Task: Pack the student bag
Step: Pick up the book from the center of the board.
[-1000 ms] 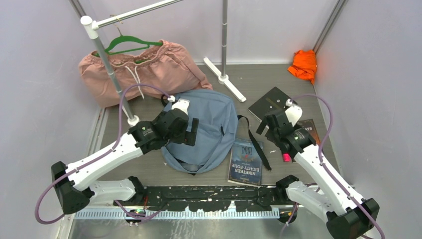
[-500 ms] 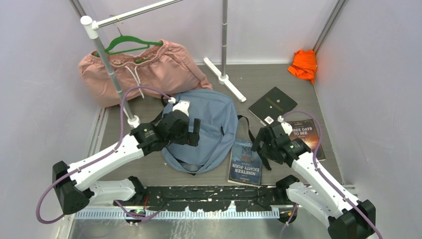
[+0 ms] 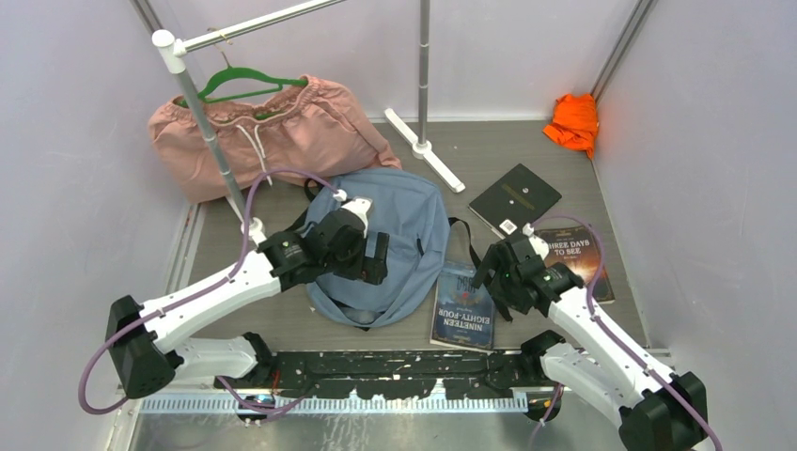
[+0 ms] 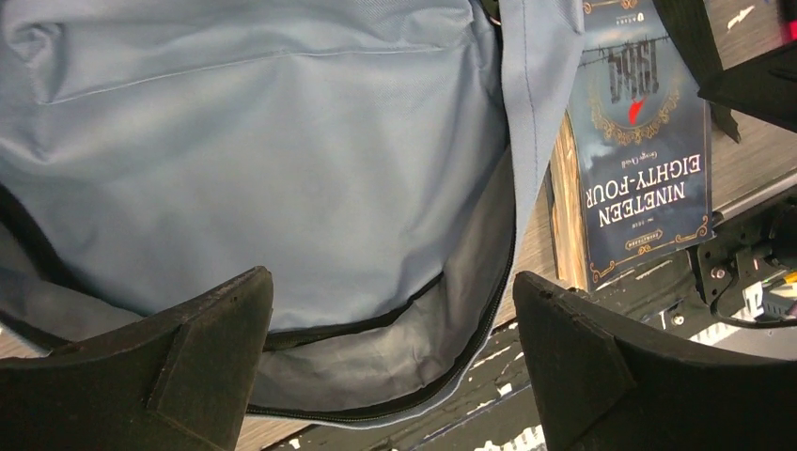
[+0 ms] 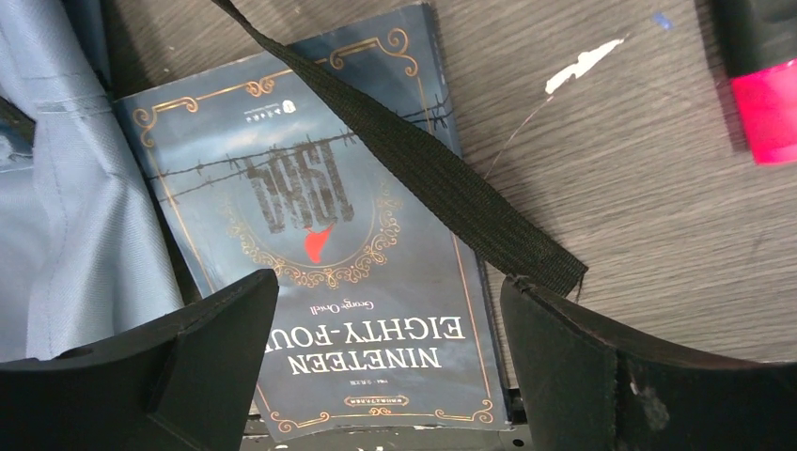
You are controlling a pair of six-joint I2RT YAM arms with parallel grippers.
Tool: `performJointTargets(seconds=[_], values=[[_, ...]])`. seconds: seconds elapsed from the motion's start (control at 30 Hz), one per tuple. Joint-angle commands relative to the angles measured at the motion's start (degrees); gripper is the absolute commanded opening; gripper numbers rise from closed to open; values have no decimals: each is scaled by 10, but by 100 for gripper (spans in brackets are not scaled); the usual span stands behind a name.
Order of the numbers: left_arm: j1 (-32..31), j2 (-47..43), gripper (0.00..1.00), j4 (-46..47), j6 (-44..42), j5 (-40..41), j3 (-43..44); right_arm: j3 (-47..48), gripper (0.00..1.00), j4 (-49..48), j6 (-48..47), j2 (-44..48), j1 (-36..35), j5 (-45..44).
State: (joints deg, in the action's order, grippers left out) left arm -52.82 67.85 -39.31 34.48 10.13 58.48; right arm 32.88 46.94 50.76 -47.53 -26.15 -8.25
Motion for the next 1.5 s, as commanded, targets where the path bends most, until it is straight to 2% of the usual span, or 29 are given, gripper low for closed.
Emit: performJointTargets(seconds=[0.0,0.23,0.5,0.67,0.83,0.93,1.03,1.2,1.47], values=[[0,9,99,41,1,-47,-11,-25,94,-35,33,7,-3,21],[0,37,99,49,1,-78,-13,-69,94,-63,45,-1,-2,32],[0,51,99,61,1,-124,-8,-109,94,-132,77,3,-5,104],[-23,48,97,42,-3,-69,21,-98,95,-143,77,8,-5,111],[-48,59,96,51,2,-90,47,-105,95,-168,94,4,-5,125],[-87,88,94,50,5,-99,76,-96,95,-158,94,14,-5,117],[-122,134,94,52,10,-160,105,-76,95,-119,88,32,-4,76],[-129,232,86,62,38,-241,122,-54,96,-63,85,61,-4,18],[-129,310,74,84,76,-209,113,-65,96,-49,109,104,-4,15]])
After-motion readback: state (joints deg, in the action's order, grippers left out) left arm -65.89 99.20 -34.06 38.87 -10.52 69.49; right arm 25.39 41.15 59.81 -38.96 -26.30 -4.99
